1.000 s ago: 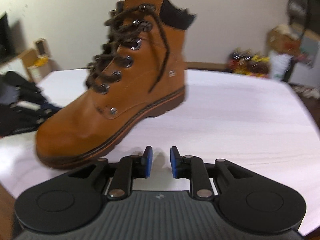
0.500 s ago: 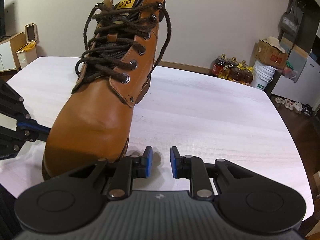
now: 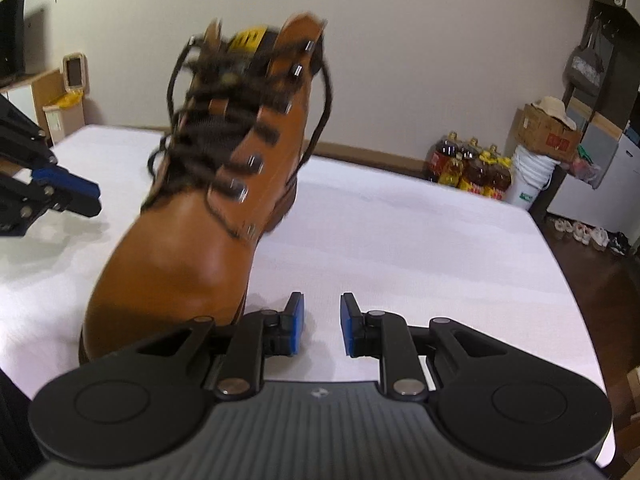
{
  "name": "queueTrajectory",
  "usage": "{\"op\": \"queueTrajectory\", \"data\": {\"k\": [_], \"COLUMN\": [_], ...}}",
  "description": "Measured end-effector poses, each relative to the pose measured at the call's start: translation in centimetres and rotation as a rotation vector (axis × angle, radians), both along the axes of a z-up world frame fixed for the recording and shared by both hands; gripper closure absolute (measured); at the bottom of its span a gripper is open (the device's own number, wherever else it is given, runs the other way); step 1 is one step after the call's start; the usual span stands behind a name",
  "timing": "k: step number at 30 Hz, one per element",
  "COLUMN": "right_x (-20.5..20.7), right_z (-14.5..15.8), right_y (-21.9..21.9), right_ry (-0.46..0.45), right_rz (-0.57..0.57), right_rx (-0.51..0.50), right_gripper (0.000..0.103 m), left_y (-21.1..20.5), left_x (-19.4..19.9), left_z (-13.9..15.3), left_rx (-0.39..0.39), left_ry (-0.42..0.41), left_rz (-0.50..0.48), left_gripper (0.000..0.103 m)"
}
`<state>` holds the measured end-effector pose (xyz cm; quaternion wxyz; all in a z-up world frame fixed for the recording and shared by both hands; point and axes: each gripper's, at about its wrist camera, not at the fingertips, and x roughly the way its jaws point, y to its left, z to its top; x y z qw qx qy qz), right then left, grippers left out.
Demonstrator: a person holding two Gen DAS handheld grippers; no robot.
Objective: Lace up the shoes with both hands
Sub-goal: 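Grasp the boot collar with the left gripper and tilt it toward the right gripper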
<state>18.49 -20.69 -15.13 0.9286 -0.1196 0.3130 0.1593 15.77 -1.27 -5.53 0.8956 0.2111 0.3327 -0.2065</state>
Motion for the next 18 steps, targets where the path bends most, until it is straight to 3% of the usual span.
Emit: {"op": "queueTrajectory", "data": {"k": [5, 8, 18], "right_x": [0.1, 0.8, 2.4], "right_z": [2.9, 3.8, 5.5], "right_y": [-1.6, -1.8, -0.1], "right_ry": [-0.129, -0.162, -0.234], "right_rz": [0.058, 0.1, 0.263], "right_rx": [0.058, 0.042, -0.039], "right_gripper": [0.081, 0.08, 0.08], "left_y": [0.9, 1.2, -0.5], "left_x": [1.0, 1.4, 4.4], "left_z": [1.8, 3.0, 3.5], "left_rx": [-0.031, -0.048, -0.043], "left_ry": [-0.09, -0.141, -0.174], "left_rz": [-0.01, -0.049, -0.089], "left_gripper": [0.094, 0.088, 0.087]}}
